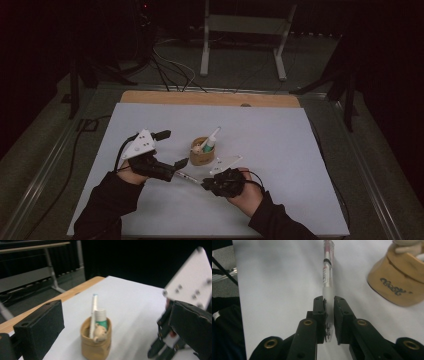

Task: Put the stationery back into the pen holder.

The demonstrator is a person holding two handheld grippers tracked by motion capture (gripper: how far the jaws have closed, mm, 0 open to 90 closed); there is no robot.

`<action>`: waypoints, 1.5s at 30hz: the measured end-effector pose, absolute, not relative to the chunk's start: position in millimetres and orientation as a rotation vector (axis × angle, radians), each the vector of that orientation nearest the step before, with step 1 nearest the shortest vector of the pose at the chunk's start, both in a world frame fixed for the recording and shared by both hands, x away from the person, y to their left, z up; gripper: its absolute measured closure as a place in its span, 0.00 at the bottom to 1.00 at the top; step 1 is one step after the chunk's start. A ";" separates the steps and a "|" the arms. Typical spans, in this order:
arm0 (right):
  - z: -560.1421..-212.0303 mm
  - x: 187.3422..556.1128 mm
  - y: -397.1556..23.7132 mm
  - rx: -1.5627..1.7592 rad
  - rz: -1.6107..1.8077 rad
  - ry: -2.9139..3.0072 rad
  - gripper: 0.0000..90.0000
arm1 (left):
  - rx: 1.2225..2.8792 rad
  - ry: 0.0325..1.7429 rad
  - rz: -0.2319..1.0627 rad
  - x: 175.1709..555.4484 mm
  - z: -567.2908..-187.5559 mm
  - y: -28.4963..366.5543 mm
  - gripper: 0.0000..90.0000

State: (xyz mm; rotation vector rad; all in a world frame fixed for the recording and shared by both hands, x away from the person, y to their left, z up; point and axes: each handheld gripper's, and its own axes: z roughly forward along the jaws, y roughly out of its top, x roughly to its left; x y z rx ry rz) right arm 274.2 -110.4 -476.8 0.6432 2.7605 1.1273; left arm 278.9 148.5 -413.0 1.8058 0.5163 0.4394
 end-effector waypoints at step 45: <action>-464.5 280.5 -117.1 0.637 1.142 2.820 0.90 | 2.460 -0.131 0.944 229.0 -481.4 106.0 0.28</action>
